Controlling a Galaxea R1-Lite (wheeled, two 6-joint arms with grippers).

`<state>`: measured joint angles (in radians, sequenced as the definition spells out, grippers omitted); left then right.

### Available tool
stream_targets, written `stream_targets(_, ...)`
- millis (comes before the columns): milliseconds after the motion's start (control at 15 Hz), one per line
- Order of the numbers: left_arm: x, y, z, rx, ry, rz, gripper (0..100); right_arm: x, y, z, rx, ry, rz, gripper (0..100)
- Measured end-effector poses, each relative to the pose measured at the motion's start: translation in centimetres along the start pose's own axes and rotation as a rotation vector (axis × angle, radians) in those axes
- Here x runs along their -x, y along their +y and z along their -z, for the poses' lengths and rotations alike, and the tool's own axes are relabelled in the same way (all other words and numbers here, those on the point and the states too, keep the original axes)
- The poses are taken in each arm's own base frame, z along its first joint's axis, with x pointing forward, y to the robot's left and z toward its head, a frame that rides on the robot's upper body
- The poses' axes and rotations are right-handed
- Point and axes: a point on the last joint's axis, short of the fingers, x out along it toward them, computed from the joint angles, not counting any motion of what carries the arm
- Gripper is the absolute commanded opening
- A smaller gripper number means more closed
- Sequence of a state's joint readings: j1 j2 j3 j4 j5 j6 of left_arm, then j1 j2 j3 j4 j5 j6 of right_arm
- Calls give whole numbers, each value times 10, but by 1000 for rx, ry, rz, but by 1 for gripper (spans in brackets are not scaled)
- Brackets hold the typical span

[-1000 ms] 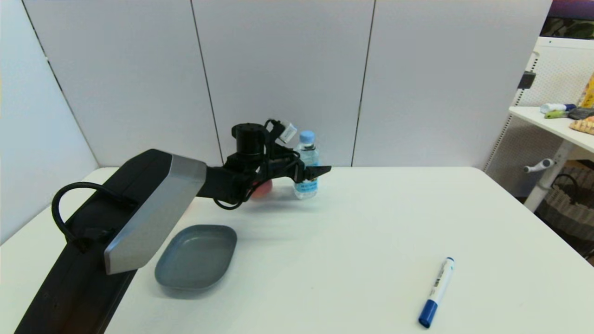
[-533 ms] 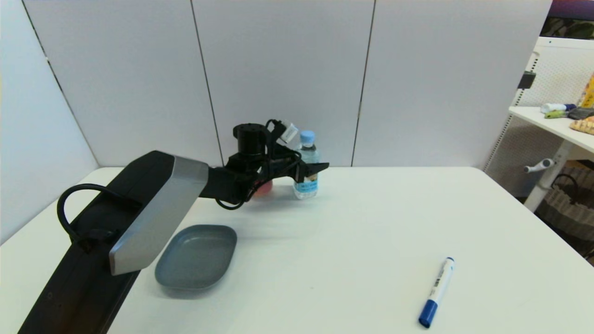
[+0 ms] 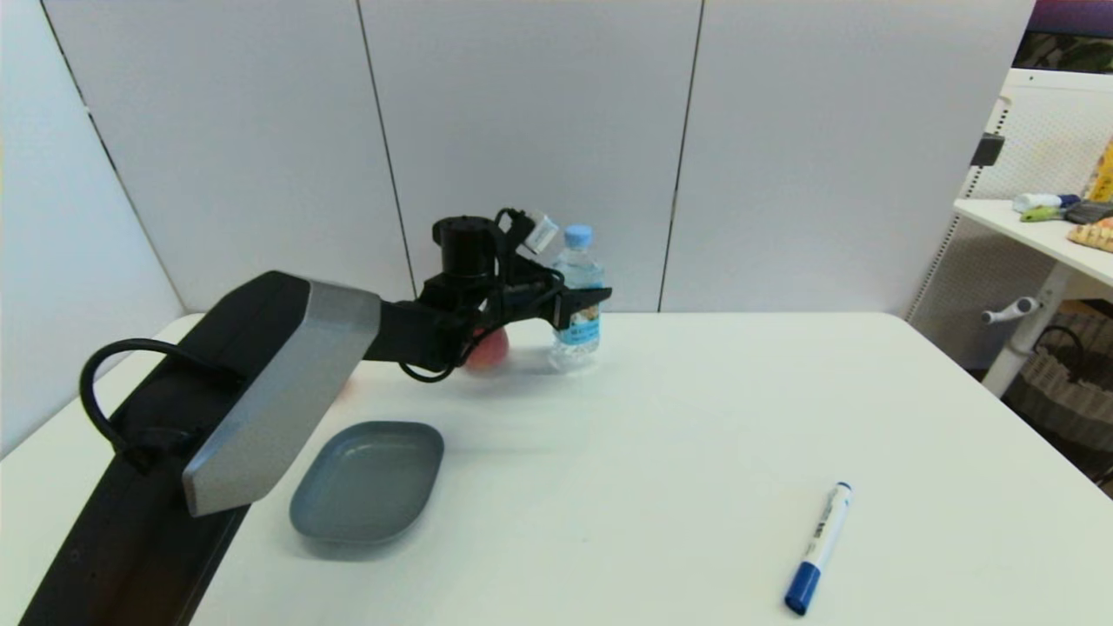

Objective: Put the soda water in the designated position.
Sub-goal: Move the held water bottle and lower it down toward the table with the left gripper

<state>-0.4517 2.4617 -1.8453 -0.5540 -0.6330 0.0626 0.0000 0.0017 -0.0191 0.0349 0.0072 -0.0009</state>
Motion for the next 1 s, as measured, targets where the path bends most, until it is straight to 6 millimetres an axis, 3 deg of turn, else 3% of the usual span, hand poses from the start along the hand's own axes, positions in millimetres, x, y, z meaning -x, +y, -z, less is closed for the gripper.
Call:
stream_targets(200,23,-7,-46,-28,-36,-69,0,0,0,0,0,0,1,100)
stream_targets(533,106,-12,-111,-49,-39,-240,0,0,0,0,0,0,0,100)
stream_targets(800,182,-14,-141,-88,5,-371,0,0,0,0,0,0,1,100)
stream_targets(1000,208,-24,-143,-80,18,-406,0,0,0,0,0,1,0,100)
